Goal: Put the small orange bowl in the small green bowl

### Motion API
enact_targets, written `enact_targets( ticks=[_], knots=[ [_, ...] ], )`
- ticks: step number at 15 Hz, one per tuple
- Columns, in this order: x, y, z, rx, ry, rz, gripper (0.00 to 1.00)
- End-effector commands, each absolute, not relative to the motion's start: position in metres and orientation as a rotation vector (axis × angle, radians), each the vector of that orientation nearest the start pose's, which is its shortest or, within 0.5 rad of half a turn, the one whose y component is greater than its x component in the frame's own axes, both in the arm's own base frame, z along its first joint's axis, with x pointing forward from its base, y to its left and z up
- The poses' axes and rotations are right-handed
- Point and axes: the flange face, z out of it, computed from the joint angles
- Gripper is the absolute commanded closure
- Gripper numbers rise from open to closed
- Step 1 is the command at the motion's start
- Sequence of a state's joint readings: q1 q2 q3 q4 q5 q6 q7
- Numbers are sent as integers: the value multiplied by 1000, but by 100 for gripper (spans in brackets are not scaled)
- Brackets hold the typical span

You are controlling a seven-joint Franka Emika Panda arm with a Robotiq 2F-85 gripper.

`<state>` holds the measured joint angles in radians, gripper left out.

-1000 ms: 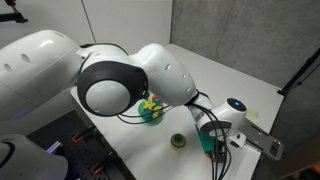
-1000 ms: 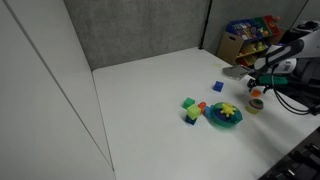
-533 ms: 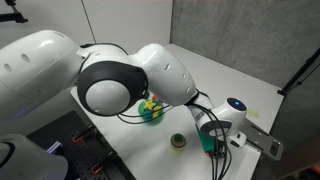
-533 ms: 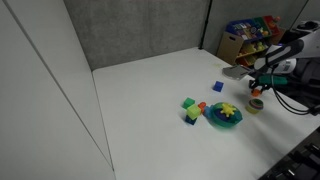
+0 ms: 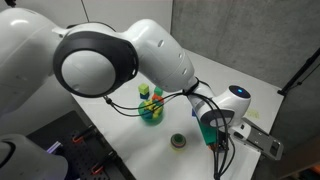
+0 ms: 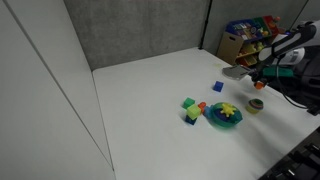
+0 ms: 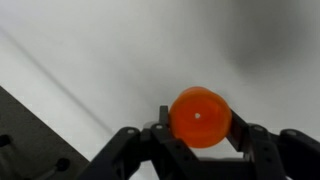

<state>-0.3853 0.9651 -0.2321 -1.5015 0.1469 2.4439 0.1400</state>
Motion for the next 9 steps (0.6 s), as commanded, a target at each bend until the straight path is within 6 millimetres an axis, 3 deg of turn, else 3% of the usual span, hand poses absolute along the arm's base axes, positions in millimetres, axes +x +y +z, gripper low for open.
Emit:
enact_targets(
  ticks=[1,4,9],
  knots=[
    [565,-362,133,-3001,1222,35,70],
    [550,-341,145,-3004,1204,69,70],
    [528,-299,147,-3019,1143,102,70]
  ],
)
